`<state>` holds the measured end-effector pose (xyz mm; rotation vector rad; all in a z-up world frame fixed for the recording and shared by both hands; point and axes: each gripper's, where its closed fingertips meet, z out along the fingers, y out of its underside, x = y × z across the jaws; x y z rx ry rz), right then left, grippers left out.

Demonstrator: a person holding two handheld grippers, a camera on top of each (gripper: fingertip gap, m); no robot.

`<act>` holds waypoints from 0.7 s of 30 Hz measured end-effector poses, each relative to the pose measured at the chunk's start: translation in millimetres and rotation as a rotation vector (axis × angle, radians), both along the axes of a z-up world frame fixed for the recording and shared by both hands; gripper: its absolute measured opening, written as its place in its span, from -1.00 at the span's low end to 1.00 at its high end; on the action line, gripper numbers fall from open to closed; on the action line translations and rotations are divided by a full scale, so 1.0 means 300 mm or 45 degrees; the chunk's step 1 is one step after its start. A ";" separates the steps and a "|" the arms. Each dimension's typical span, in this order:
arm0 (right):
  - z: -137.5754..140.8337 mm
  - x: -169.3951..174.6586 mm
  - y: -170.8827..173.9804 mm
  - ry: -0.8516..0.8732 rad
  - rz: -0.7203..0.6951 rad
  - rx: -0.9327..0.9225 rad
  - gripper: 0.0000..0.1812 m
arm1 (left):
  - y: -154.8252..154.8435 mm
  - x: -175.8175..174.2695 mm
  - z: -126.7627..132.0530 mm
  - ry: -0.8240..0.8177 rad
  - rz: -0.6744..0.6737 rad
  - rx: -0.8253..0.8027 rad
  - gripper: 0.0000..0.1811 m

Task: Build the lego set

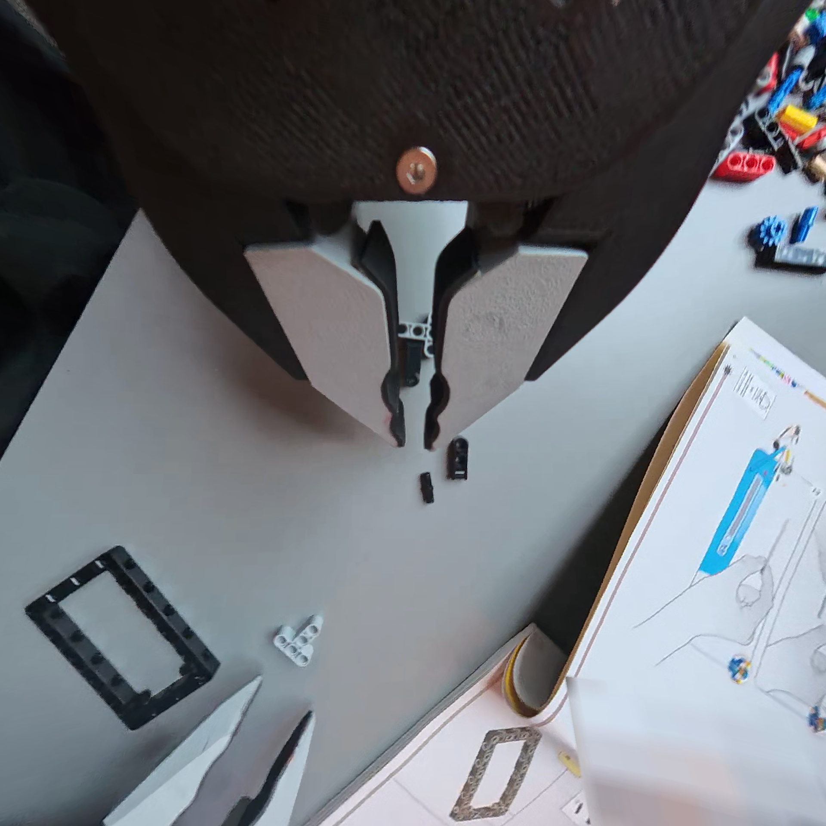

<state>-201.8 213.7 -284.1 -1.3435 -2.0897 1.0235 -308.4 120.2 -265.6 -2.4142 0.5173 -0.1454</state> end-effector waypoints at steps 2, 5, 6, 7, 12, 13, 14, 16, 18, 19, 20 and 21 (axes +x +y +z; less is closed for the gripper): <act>0.010 -0.001 0.008 0.014 -0.015 -0.015 -0.71 | 0.014 0.017 -0.002 0.003 -0.029 0.000 -0.93; 0.023 -0.003 0.010 0.024 -0.022 -0.032 -0.71 | 0.049 0.032 -0.026 0.037 -0.040 -0.037 -0.88; 0.027 -0.004 0.009 0.031 -0.021 -0.030 -0.71 | 0.059 0.032 -0.039 0.063 -0.040 -0.055 -0.88; 0.030 -0.004 0.008 0.037 -0.021 -0.025 -0.72 | 0.067 0.028 -0.054 0.094 -0.040 -0.077 -0.88; 0.047 -0.001 0.012 0.060 -0.026 -0.010 -0.73 | 0.089 0.014 -0.096 0.190 -0.044 -0.131 -0.90; 0.053 0.000 0.012 0.066 -0.026 -0.015 -0.73 | 0.091 0.020 -0.098 0.183 -0.049 -0.134 -0.92; 0.058 0.000 0.011 0.072 -0.026 -0.023 -0.73 | 0.092 0.025 -0.099 0.175 -0.053 -0.134 -0.96; 0.065 0.001 0.010 0.079 -0.024 -0.040 -0.73 | 0.094 0.027 -0.099 0.176 -0.055 -0.122 -0.97; 0.070 0.001 0.007 0.082 -0.021 -0.061 -0.73 | 0.093 0.029 -0.099 0.172 -0.063 -0.115 -0.97; 0.072 0.001 0.005 0.083 -0.020 -0.072 -0.73 | 0.093 0.032 -0.099 0.166 -0.067 -0.108 -0.97; 0.075 0.001 0.004 0.086 -0.018 -0.083 -0.73 | 0.094 0.037 -0.097 0.159 -0.073 -0.096 -0.97; 0.078 0.002 0.003 0.090 -0.016 -0.095 -0.74 | 0.097 0.054 -0.091 0.136 -0.092 -0.071 -0.97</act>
